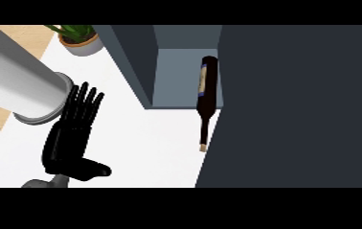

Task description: Pick up the wine, place it into the cabinet and close the cabinet

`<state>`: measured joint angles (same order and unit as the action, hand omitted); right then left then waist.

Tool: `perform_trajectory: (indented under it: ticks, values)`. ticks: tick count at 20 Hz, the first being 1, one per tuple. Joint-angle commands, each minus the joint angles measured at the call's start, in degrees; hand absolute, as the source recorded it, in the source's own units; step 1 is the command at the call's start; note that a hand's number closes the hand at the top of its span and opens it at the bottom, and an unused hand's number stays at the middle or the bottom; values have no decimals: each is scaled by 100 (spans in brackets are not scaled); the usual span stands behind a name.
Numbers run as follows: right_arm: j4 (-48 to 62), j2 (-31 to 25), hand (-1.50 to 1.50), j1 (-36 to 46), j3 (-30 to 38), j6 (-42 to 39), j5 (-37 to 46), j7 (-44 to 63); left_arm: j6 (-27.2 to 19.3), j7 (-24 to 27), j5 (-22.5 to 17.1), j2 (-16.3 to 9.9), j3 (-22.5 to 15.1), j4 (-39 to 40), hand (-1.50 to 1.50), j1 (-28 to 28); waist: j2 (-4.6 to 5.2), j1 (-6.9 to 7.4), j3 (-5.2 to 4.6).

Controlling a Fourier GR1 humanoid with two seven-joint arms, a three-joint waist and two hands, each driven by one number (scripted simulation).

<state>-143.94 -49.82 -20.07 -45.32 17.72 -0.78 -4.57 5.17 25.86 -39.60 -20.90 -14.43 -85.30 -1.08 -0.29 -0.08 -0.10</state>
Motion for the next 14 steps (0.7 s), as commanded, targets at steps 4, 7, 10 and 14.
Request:
perform_trajectory:
  ticks: [4,7,10,14]
  values:
    - [-1355,17,150,147,-303,-129,-159,761,548,-113,-392,-541,680,240,-150,-5,27,-29,-6]
    - [-1276,236,150,405,-554,-107,57,1012,918,-36,-557,-757,899,268,-150,203,20,24,-14]
    - [-1308,386,150,605,-679,-90,71,1263,803,-101,-424,-761,801,-81,-150,294,10,65,-17]
    - [-1031,689,150,930,-622,-121,-139,1348,1199,-183,-637,-947,953,28,-150,399,32,151,-19]
